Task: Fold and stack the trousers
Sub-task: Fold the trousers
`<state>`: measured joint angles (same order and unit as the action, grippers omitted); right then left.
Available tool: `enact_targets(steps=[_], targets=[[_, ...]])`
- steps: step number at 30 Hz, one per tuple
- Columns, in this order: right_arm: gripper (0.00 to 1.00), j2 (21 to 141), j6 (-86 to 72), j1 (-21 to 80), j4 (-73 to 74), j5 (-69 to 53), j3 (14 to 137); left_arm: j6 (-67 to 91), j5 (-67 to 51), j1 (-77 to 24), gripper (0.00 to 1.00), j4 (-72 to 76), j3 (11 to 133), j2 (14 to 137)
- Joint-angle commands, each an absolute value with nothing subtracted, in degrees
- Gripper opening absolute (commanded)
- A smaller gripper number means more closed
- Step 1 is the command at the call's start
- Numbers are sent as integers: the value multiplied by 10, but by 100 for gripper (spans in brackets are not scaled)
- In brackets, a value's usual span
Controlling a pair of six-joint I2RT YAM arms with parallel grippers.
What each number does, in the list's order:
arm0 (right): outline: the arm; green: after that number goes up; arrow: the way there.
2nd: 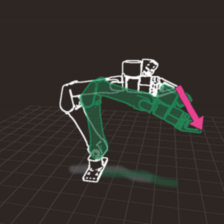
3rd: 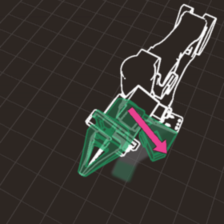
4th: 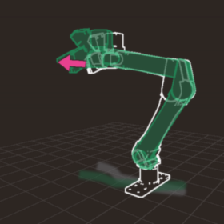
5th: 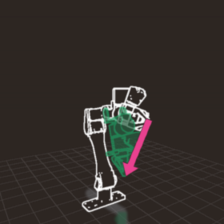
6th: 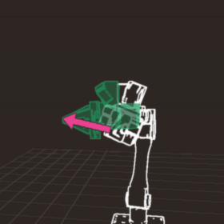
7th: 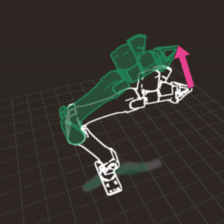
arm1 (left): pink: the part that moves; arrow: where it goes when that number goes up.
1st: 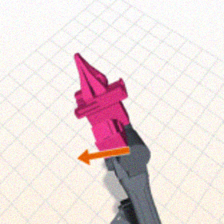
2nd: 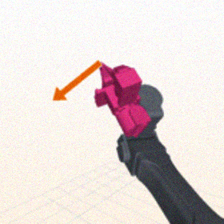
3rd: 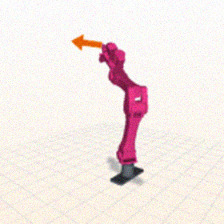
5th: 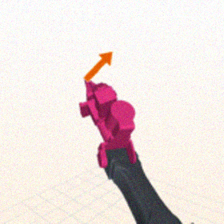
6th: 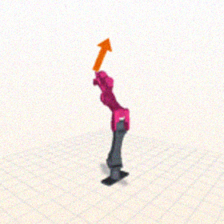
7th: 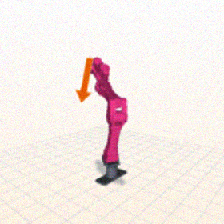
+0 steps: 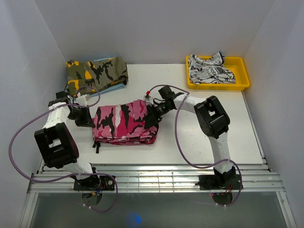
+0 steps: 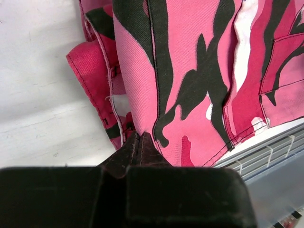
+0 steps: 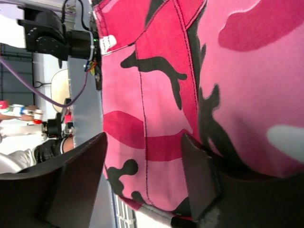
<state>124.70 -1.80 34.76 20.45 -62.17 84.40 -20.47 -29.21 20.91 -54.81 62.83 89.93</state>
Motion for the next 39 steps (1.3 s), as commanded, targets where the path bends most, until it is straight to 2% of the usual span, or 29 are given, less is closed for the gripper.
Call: enact_targets(steps=[1,2,5,6,7,8,11,13,14,17,20,22,23,24,26,28,29,33,39], targets=[[75,1245,-12,345,206,-591,824,-230,-287,229,0,-498,616,896],[83,1239,-4,345,201,-597,819,-235,-290,230,0,-485,608,911],[97,1242,27,345,202,-599,819,-250,-302,233,0,-441,584,963],[98,1246,41,345,206,-605,826,-257,-311,233,0,-435,582,973],[100,1252,48,345,227,-613,833,-263,-320,236,6,-435,587,982],[94,1252,54,345,237,-623,841,-270,-334,238,30,-442,592,988],[92,1201,56,348,236,-643,844,-303,-391,248,59,-496,629,977],[95,1167,54,348,239,-671,842,-334,-445,257,66,-555,655,943],[97,1135,54,348,246,-677,843,-344,-460,258,73,-575,684,930],[100,1080,54,351,249,-686,831,-348,-499,259,78,-610,725,875],[87,1059,54,354,248,-679,807,-336,-540,259,78,-631,744,854],[77,1063,41,358,235,-684,792,-352,-578,259,71,-672,748,865],[75,1073,19,359,224,-691,774,-367,-609,259,67,-685,744,872],[74,1080,3,363,184,-706,761,-374,-620,259,59,-707,730,880],[68,1094,-49,366,126,-718,714,-392,-647,259,53,-732,709,916],[68,1103,-101,377,58,-722,687,-440,-660,259,42,-779,679,949],[68,1117,-110,381,48,-722,676,-446,-657,259,41,-778,678,974],[68,1178,-108,386,55,-688,659,-393,-627,268,39,-739,670,1057],[77,1233,-148,371,69,-656,682,-324,-572,278,35,-657,635,1151]])
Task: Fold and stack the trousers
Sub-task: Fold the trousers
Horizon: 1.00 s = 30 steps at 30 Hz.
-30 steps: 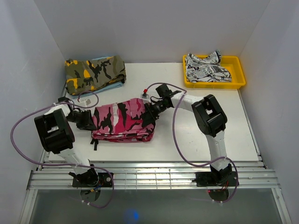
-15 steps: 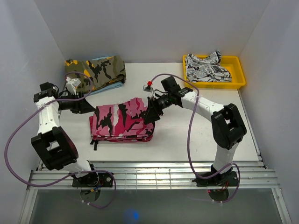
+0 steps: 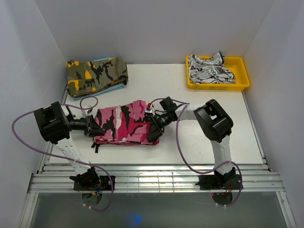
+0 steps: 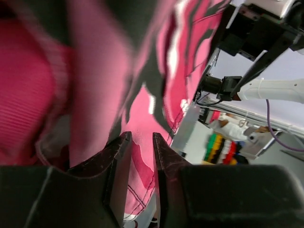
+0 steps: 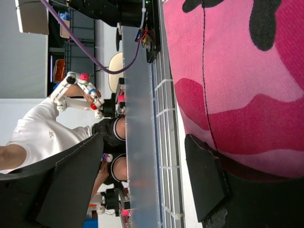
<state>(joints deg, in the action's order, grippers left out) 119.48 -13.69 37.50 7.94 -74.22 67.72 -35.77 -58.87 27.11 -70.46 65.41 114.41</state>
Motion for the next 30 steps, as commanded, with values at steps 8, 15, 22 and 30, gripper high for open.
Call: enact_targets(steps=[8,15,22,30], targets=[[91,1127,-3,375,231,-664,787,-459,-638,280,60,-767,699,1079],[97,1163,-3,371,224,-611,956,-297,-698,277,80,-620,780,1045],[100,1295,-47,350,164,-592,1026,-157,-671,276,79,-451,742,1107],[94,1382,-89,295,91,-550,1018,-83,-595,279,68,-359,724,1176]])
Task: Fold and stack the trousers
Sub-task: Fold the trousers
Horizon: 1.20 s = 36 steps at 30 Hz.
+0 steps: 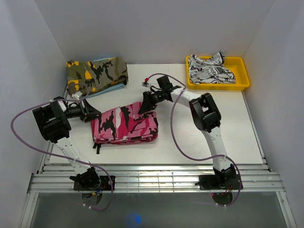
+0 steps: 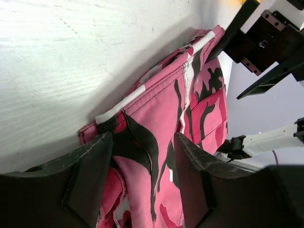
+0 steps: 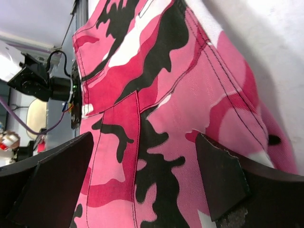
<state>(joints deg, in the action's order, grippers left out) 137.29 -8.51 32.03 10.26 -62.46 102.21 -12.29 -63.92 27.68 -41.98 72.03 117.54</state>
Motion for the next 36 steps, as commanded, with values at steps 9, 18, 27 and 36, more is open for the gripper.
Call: enact_targets(steps=[9,18,27,36], targets=[[96,1192,39,297,196,-479,1018,-120,-522,288,90,-398,787,1009],[90,1089,221,469,262,-225,1019,-62,-588,409,98,-402,721,879],[90,1145,111,444,271,-178,1058,-183,-538,354,58,-486,629,892],[90,1113,51,239,251,-347,901,-136,-440,258,47,-392,546,884]])
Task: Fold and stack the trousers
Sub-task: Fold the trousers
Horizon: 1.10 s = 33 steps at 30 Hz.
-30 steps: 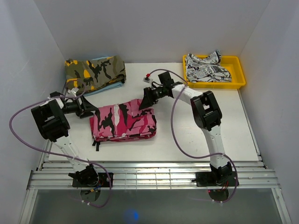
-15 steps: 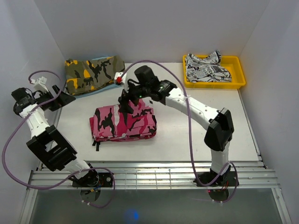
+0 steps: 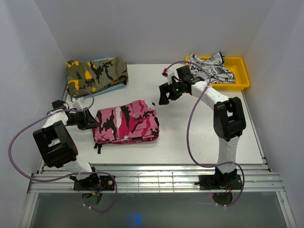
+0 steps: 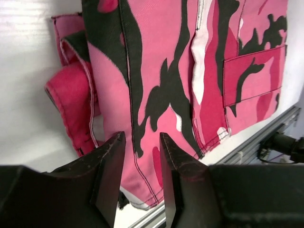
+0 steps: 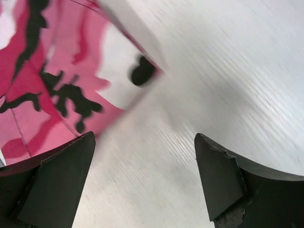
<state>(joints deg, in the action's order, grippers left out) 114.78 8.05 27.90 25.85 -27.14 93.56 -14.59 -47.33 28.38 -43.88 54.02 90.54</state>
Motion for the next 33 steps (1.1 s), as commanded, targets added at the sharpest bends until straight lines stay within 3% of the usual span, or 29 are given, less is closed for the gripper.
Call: enact_targets(steps=[1,5,11,18,24,29,33], targets=[[90,1121,31,228,246,-358,890,-125,-434,251,45,-388,548,889],[90,1156,-39,189,204,-433,839,-101,-394,229,43,-372,567,907],[90,1184,-183,185,21,-506,747,-93,-352,216,60,-381,598,911],[91,1221,-281,187,-119,-551,695,-94,-338,199,60,-396,674,957],[100,1257,-342,188,-199,-568,667,-84,-321,170,60,-386,723,1028],[84,1274,-410,192,-283,-593,645,-69,-324,154,57,-384,748,1063],[79,1294,-433,200,-292,-592,648,-60,-326,146,49,-381,752,1063]])
